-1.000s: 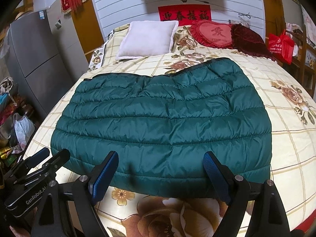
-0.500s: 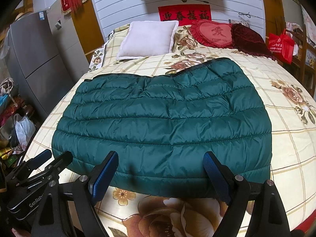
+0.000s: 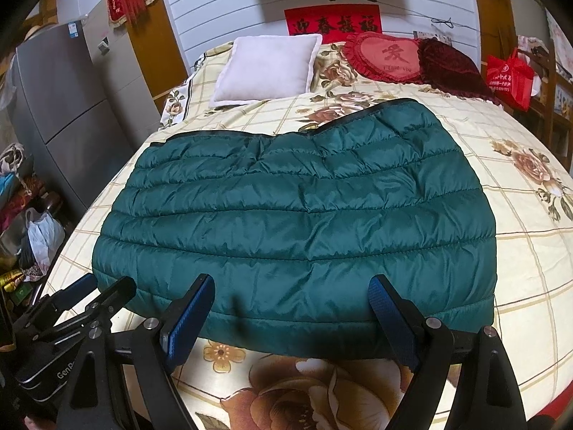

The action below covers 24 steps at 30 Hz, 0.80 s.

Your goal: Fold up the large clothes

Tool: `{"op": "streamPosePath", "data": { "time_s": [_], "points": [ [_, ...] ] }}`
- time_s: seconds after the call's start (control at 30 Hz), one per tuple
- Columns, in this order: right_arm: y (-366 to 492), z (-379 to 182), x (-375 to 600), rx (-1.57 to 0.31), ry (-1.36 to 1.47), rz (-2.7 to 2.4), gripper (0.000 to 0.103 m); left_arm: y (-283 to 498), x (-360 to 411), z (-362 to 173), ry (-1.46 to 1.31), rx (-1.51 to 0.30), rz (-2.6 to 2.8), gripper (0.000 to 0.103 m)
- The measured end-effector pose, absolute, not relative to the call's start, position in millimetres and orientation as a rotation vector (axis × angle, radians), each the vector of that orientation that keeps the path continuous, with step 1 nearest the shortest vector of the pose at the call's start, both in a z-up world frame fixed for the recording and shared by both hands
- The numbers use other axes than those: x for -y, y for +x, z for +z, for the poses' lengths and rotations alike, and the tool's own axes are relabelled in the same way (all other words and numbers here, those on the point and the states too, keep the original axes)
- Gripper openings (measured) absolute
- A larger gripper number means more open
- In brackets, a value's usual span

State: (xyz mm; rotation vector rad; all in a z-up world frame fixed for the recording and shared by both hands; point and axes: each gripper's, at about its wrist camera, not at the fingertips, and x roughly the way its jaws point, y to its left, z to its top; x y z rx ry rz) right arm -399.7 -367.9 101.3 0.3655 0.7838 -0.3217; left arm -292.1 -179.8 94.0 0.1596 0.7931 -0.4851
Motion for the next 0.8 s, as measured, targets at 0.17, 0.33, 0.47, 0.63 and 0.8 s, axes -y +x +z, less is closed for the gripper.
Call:
{"op": "streamPosePath", "data": {
  "time_s": [0.17, 0.33, 0.47, 0.63, 0.8],
  "points": [
    [-398.6, 99.3, 366.3, -0.790, 0.369, -0.320, 0.086, -291.5, 180.9, 91.9, 0.161, -0.799, -0.488, 0.072],
    [-398.2, 99.5, 366.7, -0.789, 0.370, -0.321, 0.086, -290.5, 181.8, 91.3, 0.161, -0.801, -0.488, 0.072],
    [-398.2, 99.1, 366.8, -0.792, 0.371, -0.319, 0.086, -290.1, 181.6, 90.9, 0.157, -0.804, -0.488, 0.072],
    [-396.7, 97.9, 365.9, -0.797, 0.376, -0.318, 0.086, -289.6, 181.0, 90.4, 0.158, -0.798, -0.491, 0.072],
    [-396.3, 98.1, 367.5, -0.795, 0.377, -0.319, 0.086, -285.6, 176.1, 91.8, 0.148, -0.787, -0.488, 0.072]
  ]
}}
